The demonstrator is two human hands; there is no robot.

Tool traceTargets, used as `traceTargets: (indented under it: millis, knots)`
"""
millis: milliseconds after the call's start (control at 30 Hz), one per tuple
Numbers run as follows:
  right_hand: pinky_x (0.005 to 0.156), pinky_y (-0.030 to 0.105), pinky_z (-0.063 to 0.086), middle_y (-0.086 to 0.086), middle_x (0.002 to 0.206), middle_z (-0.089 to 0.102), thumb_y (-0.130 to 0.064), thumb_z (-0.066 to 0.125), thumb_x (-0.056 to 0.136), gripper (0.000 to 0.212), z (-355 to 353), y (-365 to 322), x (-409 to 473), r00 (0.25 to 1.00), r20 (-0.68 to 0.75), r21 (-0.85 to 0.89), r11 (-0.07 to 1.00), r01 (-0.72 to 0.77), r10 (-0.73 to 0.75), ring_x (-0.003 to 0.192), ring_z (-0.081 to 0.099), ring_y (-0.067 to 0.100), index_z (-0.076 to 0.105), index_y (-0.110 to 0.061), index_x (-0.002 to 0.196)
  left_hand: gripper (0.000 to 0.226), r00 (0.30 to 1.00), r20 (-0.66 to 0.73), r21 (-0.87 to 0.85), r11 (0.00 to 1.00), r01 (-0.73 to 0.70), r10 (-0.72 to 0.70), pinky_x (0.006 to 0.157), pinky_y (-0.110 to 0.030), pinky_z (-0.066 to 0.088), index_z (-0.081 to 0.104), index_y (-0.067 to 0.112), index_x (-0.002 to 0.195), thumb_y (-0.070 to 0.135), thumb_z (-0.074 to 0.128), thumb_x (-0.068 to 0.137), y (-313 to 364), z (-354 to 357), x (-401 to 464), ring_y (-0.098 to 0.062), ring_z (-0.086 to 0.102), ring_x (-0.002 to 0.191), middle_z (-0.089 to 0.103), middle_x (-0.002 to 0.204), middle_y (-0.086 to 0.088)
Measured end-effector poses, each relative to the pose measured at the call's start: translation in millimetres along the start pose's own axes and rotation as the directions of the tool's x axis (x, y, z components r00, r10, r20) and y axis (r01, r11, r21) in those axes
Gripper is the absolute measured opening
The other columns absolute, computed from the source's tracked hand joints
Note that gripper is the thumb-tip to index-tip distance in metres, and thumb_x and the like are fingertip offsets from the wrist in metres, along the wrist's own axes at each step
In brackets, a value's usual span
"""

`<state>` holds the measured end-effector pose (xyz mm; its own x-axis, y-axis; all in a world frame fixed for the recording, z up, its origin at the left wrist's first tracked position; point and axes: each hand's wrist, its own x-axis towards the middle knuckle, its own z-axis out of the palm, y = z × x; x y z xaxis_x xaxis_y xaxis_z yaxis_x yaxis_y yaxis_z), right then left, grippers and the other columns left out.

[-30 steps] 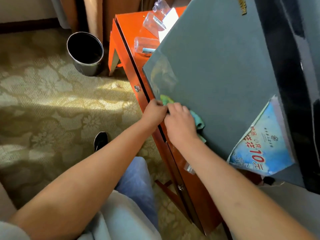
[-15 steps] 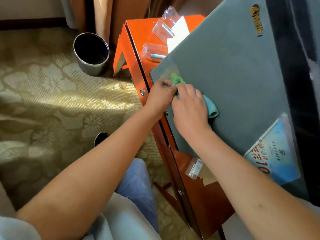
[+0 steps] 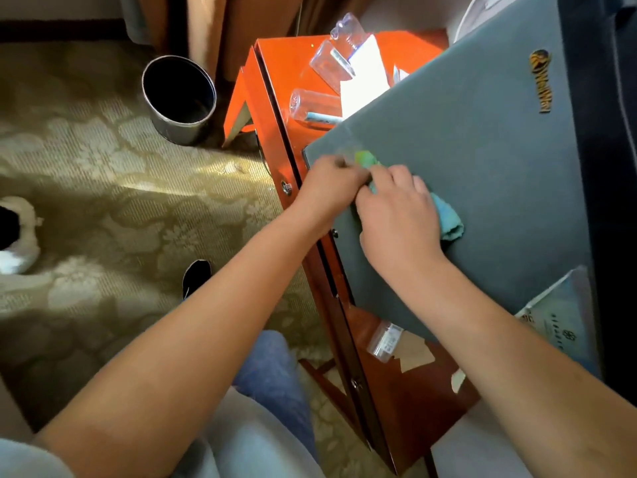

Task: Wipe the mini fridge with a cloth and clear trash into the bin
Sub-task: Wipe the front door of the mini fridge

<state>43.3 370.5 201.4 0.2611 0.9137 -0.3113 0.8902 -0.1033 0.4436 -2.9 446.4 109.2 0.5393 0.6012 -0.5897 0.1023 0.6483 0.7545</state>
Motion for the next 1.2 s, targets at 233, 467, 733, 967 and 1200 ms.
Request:
traceTargets:
  millis: [233,467,733,967,1200]
  knots:
    - [0.100,0.040,0.036,0.008,0.126,0.055,-0.013,0.045,0.090,0.035,38,-26,17,0.984,0.173,0.024,0.999,0.038,-0.042,0.118,0.046,0.029,0.070,-0.014,0.114,0.023,0.989,-0.056,0.023,0.990,0.142,-0.140,0.068,-0.036,0.048,0.067,-0.006,0.081,0.017,0.066,0.078,-46,-6,22,-0.018,0.059,0.070,0.064,0.074,-0.009]
    - [0.105,0.038,0.032,0.005,0.132,0.049,-0.022,0.057,0.093,0.034,5,-7,9,0.944,0.324,0.026,0.998,0.051,-0.057,0.124,0.039,0.028,0.061,-0.019,0.126,0.019,0.976,0.034,0.017,0.976,0.217,-0.217,0.066,-0.033,0.046,0.072,0.004,0.082,0.022,0.069,0.075,-33,3,6,-0.015,0.060,0.069,0.065,0.073,-0.005]
    - [0.102,0.039,0.034,0.008,0.133,0.050,-0.015,0.050,0.095,0.031,11,-21,50,0.989,0.140,-0.027,0.998,0.057,-0.053,0.121,0.042,0.029,0.066,-0.014,0.121,0.023,0.994,-0.086,-0.054,0.997,0.060,-0.064,0.066,-0.035,0.040,0.067,-0.003,0.079,0.020,0.066,0.078,-8,-18,39,-0.017,0.052,0.070,0.058,0.073,-0.010]
    - [0.107,0.037,0.031,0.005,0.137,0.048,-0.022,0.048,0.098,0.037,15,-18,36,0.917,0.381,0.009,0.992,0.128,-0.122,0.128,0.037,0.027,0.059,-0.020,0.133,0.010,0.970,0.001,-0.004,0.970,0.244,-0.244,0.066,-0.035,0.040,0.066,0.007,0.071,0.015,0.064,0.076,-35,-8,13,-0.017,0.053,0.069,0.059,0.069,-0.006]
    - [0.104,0.041,0.031,0.012,0.141,0.045,-0.015,0.047,0.095,0.032,-25,-5,65,0.996,0.091,0.001,1.000,0.009,-0.009,0.126,0.039,0.032,0.062,-0.013,0.123,0.015,0.999,-0.038,0.024,1.000,-0.002,0.003,0.063,-0.031,0.039,0.070,0.000,0.078,0.012,0.064,0.086,37,-25,43,-0.017,0.052,0.067,0.060,0.069,-0.008]
